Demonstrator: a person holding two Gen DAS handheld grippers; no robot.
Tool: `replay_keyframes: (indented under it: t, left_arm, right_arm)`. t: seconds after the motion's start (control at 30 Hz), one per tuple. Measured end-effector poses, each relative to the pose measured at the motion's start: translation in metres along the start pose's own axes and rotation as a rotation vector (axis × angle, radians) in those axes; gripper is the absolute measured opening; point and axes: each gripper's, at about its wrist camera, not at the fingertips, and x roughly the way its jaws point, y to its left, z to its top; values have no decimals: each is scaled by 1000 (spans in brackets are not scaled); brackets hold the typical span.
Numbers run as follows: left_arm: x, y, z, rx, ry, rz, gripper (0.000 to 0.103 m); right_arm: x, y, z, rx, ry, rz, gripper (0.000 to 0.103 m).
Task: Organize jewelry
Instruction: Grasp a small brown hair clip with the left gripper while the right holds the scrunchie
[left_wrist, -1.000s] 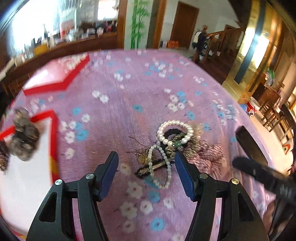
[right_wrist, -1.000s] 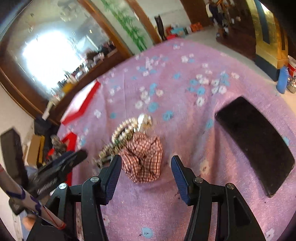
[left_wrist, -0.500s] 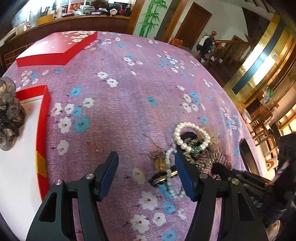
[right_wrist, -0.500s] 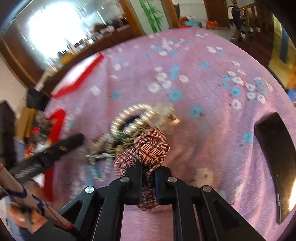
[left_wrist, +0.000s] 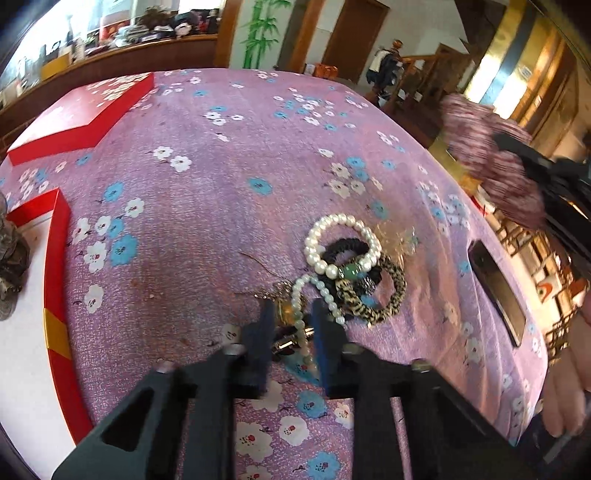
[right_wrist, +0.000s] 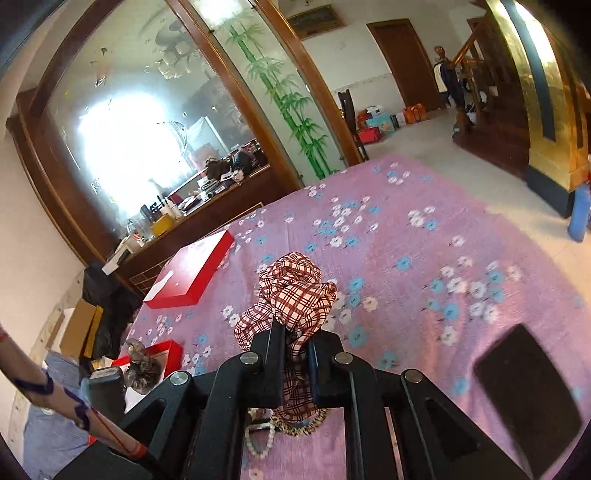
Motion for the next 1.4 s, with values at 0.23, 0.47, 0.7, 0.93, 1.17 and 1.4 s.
replay_keyframes:
  t: [0.23, 0.47, 0.7, 0.93, 1.17, 1.4]
  left_arm:
    - [9, -9, -3, 61, 11, 42, 12]
    - [11, -15, -6, 99, -9, 79, 12]
    - [-14, -3, -1, 44, -103, 76, 11]
    - [-54, 23, 9, -54, -222, 35, 11]
    - [-43, 36, 10, -110, -150, 40, 12]
    - [-40, 60, 15, -203, -136, 59, 14]
  right_arm:
    - [21, -23, -15, 53, 60, 72, 11]
    - [21, -11, -23, 20, 82, 123, 11]
    - [20, -11, -25, 11, 67, 128, 12]
    - [21, -6, -27, -11, 73, 140, 12]
    - [25, -6, -29, -16, 86, 136, 13]
    - [25, -4, -29, -19, 88, 142, 13]
